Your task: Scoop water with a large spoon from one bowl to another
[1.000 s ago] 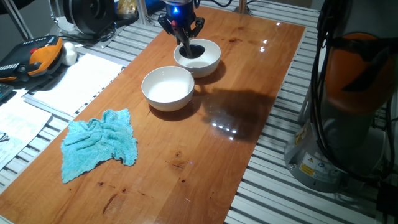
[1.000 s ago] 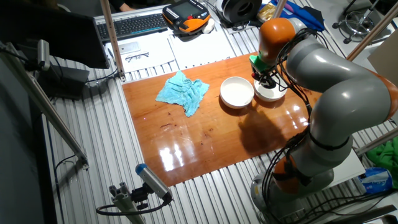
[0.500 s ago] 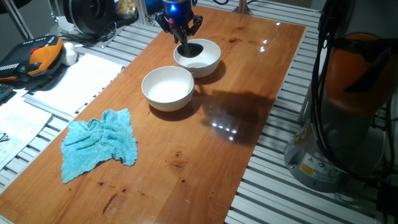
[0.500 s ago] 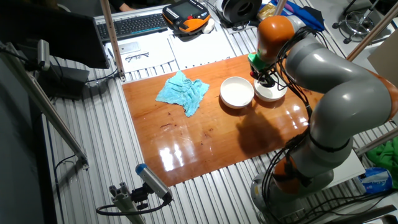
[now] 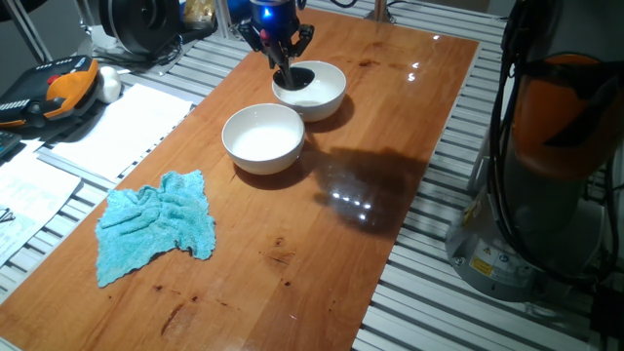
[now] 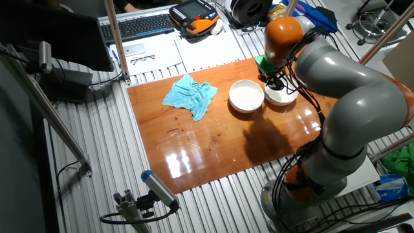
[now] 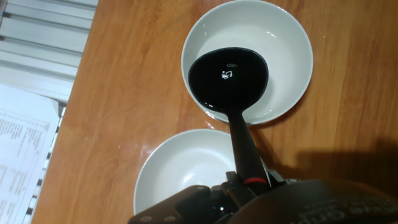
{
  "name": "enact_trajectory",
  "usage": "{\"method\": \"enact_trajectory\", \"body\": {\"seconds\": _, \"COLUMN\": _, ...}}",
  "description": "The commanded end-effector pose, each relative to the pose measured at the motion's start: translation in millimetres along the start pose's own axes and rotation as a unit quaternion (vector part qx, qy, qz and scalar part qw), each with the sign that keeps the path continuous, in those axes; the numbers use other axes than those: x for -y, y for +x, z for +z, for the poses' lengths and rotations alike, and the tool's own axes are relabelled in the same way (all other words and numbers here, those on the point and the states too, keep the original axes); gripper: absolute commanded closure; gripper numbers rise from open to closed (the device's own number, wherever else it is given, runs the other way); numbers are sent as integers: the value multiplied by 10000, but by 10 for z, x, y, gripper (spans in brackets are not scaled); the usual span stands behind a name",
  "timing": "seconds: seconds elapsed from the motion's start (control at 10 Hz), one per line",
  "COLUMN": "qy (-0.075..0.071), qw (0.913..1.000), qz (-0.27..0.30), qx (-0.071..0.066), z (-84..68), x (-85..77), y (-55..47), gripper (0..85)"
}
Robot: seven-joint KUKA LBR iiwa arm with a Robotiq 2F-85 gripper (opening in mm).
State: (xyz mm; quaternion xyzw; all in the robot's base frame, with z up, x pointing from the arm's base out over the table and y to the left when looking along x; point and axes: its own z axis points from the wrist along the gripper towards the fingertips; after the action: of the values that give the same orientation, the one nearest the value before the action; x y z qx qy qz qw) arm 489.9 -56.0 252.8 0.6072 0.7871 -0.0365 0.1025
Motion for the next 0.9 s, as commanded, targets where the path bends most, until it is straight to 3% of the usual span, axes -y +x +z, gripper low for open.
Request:
{"method": "enact_trajectory", "body": {"seconds": 0.0, "qy": -5, "qw": 10000, "qz": 3, "qx": -17, "z": -6, "x": -4, "y": 13, "gripper": 850}}
{"method": "enact_trajectory", "body": {"seconds": 0.8, "qy": 13, "qw": 10000, "qz": 43, "qx": 26, "z": -115, "x": -72, "y": 285, "gripper": 850}}
